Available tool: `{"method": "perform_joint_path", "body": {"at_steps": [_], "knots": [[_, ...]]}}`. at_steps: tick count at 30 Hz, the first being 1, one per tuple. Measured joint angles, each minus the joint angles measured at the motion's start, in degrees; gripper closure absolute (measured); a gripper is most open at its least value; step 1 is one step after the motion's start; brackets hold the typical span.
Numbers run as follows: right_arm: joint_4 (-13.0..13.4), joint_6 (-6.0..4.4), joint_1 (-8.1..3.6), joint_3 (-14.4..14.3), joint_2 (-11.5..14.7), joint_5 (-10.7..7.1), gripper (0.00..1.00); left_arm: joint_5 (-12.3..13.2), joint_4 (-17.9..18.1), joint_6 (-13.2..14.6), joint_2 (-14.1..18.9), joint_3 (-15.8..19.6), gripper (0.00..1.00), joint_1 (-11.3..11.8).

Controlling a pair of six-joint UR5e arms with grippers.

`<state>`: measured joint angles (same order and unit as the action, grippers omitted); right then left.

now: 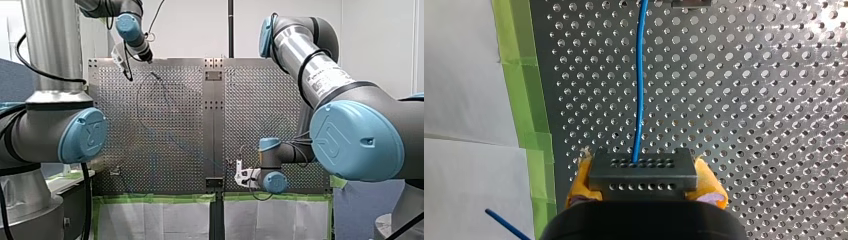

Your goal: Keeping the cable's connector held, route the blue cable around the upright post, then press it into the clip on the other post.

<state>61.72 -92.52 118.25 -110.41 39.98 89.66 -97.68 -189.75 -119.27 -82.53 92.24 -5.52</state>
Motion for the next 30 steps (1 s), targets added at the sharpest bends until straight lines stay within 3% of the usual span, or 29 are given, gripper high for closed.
{"method": "perform_joint_path", "body": {"at_steps": [14,22,30], "knots": [[0.1,-0.13,0.0,0.0,0.0,-0.05,1.0,-3.6,-8.0,8.0,-0.9,-7.7,0.0,-1.0],[0.1,-0.2,0.01,0.0,0.0,-0.17,1.0,-4.1,-12.4,12.5,-2.7,-8.3,0.0,-2.3],[0.1,-0.22,0.01,0.0,0.0,-0.17,1.0,-4.5,-14.3,17.4,-4.4,-8.3,0.0,-3.4]]}}
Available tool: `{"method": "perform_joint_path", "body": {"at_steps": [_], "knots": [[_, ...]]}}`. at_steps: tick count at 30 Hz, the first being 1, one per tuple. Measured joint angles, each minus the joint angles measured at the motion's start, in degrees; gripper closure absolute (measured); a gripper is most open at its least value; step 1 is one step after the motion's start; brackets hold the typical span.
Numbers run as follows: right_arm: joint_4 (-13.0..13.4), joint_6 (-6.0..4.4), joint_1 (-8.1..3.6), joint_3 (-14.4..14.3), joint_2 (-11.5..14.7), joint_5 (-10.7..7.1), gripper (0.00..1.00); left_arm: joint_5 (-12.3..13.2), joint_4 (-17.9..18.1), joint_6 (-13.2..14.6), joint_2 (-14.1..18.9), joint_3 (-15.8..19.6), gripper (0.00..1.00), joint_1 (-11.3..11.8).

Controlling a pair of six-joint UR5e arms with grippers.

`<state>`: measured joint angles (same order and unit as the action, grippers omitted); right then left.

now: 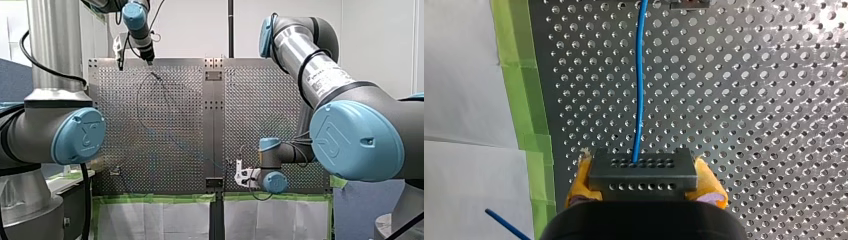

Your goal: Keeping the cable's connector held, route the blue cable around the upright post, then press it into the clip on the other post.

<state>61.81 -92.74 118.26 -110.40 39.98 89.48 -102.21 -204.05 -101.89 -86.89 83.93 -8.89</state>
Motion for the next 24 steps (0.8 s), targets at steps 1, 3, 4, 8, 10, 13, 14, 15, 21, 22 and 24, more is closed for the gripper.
{"method": "perform_joint_path", "body": {"at_steps": [1,3,4,8,10,13,14,15,21,22,24], "knots": [[0.0,0.0,0.0,0.0,0.0,0.0,1.0,0.0,-0.1,0.7,-0.1,0.0,0.0,-0.1],[0.0,0.0,0.0,0.0,0.0,0.0,1.0,0.0,-0.3,1.8,-0.2,0.0,0.0,-0.3],[0.0,0.0,0.0,0.0,0.0,0.0,1.0,0.0,-0.3,2.5,-0.2,0.0,0.0,-0.4],[0.1,-0.03,0.0,0.0,0.0,0.0,1.0,0.0,-0.4,4.4,-0.2,0.0,0.0,-0.7],[0.1,-0.05,0.0,0.0,0.0,-0.05,1.0,0.0,-0.5,4.8,-0.2,0.0,0.0,-0.8],[0.1,-0.07,0.0,0.0,0.0,-0.13,1.0,-0.1,-0.5,4.8,-0.2,0.0,0.0,-0.9],[0.1,-0.08,0.0,0.0,0.0,-0.15,1.0,-0.1,-0.5,4.6,-0.2,0.0,0.0,-1.0],[0.2,-0.08,0.0,0.0,0.0,-0.16,1.0,-0.1,-0.5,4.3,-0.2,0.0,0.0,-1.0],[0.2,-0.09,0.0,0.0,0.0,-0.24,1.0,-0.5,-0.7,1.9,-0.4,0.0,0.0,-1.1],[0.2,-0.09,0.0,0.0,0.0,-0.25,1.0,-0.8,-0.8,1.6,-0.6,0.0,0.0,-1.1],[0.2,-0.09,0.0,0.0,0.0,-0.26,1.0,-1.5,-1.2,1.4,-0.9,0.0,0.0,-1.1]]}}
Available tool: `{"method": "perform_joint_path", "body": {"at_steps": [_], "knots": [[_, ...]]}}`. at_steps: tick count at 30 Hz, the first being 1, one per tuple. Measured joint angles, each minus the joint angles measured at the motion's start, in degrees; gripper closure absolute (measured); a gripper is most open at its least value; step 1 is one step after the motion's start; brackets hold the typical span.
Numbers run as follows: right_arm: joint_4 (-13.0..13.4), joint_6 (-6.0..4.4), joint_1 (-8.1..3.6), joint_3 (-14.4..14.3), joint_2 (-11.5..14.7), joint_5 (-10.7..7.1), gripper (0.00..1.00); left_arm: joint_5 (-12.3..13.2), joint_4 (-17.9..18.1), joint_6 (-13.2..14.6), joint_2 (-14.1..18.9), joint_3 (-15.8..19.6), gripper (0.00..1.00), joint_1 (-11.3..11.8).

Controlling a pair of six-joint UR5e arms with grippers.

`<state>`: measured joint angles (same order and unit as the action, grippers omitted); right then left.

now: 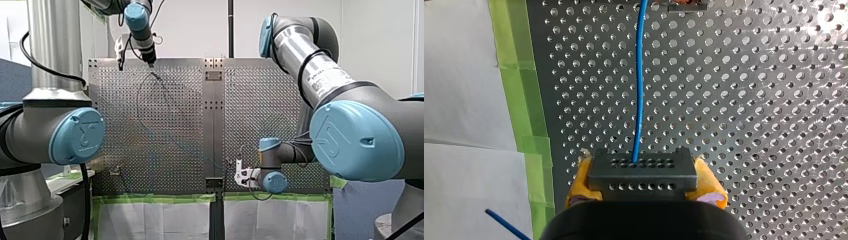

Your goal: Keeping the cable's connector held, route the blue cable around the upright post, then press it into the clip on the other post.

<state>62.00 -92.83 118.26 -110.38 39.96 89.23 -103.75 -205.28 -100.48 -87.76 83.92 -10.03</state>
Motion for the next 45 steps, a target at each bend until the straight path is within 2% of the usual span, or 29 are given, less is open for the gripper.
{"method": "perform_joint_path", "body": {"at_steps": [10,17,27,33,40,45], "knots": [[0.0,0.0,0.07,0.0,0.0,-0.01,1.0,-4.9,-1.4,0.0,-0.5,0.0,0.0,0.2],[0.0,0.0,0.09,0.0,0.0,0.0,1.0,-5.8,-1.6,0.1,-0.5,0.1,0.0,0.3],[0.1,0.0,0.09,0.0,0.0,0.0,1.0,-5.5,-1.3,0.2,-0.5,0.1,0.0,0.1],[0.0,0.05,0.09,0.0,0.0,0.0,1.0,-2.8,1.4,1.1,-0.6,0.1,0.0,-0.7],[-0.3,0.05,0.09,0.0,0.0,-0.01,1.0,0.6,4.8,3.9,-3.2,0.1,0.0,-3.8],[-0.4,0.01,0.09,0.0,0.0,0.01,1.0,0.1,7.2,6.7,-6.0,0.1,0.0,-6.6]]}}
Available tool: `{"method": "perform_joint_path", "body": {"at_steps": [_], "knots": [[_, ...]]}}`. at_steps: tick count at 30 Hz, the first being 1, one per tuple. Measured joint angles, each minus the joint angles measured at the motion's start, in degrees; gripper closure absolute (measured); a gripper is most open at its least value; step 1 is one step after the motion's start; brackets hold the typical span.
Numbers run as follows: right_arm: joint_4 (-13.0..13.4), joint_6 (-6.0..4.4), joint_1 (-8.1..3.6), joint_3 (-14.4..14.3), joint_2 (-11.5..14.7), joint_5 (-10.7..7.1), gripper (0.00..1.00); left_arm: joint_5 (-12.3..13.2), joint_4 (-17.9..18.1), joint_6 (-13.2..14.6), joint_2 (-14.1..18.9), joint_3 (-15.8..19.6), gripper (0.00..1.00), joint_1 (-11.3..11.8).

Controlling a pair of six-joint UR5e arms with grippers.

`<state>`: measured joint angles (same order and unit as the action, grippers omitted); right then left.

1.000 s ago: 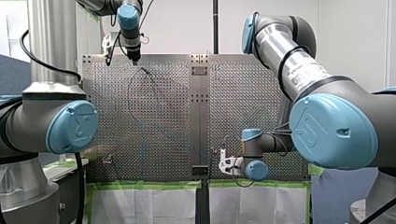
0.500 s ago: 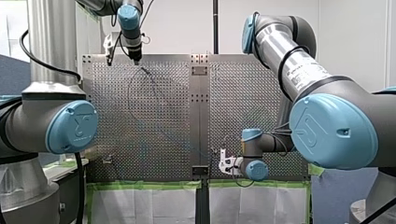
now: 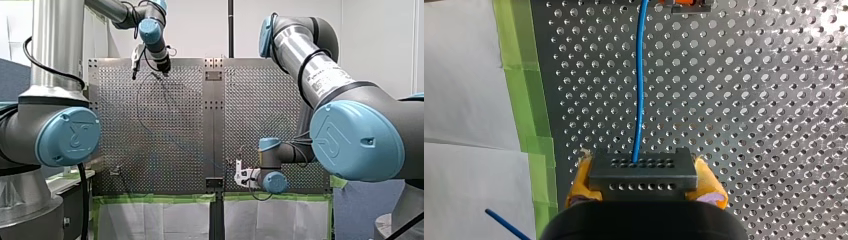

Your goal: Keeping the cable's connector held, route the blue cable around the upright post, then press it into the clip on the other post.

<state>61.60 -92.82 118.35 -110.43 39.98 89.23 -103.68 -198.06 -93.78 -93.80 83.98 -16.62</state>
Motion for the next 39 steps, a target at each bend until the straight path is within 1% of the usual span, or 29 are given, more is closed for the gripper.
{"method": "perform_joint_path", "body": {"at_steps": [7,10,14,19,22,28,33,39], "knots": [[0.2,-0.42,-0.16,0.0,0.0,0.01,1.0,-1.1,3.9,3.9,-3.9,0.0,0.0,-3.9],[0.3,-0.5,-0.19,0.0,0.0,0.0,1.0,-1.3,5.2,5.3,-5.3,0.0,0.0,-4.8],[0.4,-0.53,-0.2,0.0,0.0,0.01,1.0,-1.7,7.2,7.3,-7.3,0.0,0.0,-5.4],[0.5,-0.54,-0.14,0.0,0.0,-0.01,1.0,-3.5,10.4,10.5,-10.0,0.0,0.0,-5.6],[0.7,-0.54,-0.05,0.0,0.0,-0.02,1.0,-5.1,12.3,12.3,-10.6,0.0,0.0,-5.4],[0.8,-0.54,-0.01,0.0,0.0,-0.02,1.0,-7.1,15.9,15.6,-11.9,0.0,0.0,-4.7],[0.9,-0.54,-0.01,0.0,0.0,-0.01,1.0,-8.8,18.9,17.0,-13.8,-0.1,0.0,-4.4],[1.0,-0.54,0.0,0.0,0.0,-0.02,1.0,-10.3,22.4,17.9,-15.1,-0.1,0.0,-2.8]]}}
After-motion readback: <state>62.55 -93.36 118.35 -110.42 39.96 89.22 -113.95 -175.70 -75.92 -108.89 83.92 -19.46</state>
